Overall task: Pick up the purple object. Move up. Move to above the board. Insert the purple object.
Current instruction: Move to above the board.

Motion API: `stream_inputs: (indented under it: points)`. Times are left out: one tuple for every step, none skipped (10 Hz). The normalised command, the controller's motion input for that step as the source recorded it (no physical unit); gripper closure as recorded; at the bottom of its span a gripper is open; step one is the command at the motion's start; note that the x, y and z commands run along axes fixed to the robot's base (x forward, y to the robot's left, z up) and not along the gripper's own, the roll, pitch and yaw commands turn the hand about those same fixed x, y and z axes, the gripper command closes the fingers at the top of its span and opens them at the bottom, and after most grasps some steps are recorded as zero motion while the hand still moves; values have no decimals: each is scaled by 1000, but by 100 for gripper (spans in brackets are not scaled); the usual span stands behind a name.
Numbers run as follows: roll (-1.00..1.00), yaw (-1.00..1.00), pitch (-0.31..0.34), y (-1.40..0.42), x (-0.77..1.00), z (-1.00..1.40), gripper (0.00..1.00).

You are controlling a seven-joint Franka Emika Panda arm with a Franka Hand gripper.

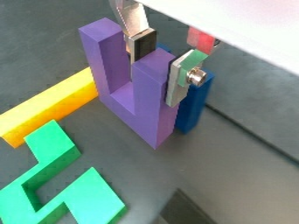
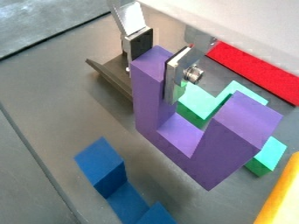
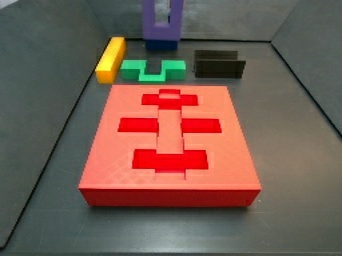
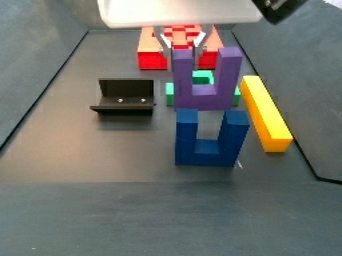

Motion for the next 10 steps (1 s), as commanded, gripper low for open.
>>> stream_inputs:
  points:
    - [-5,-3,40,-1,-38,1400,100]
    - [21,4,21,-1,-45,1400,100]
    - [12,-1,15,0,-5,1400,100]
    - [-2,1,73,13,45,798,100]
    - [5,4,92,6,35,375,100]
    - [1,2,69,4,32,173,100]
    - [109,-153,139,-1400,-102,166,100]
    - [126,-114,113,-1400,-105,162,100]
    - [122,-68,44,-1400,-115,160,100]
    - [29,-31,13,-1400,-119,158,100]
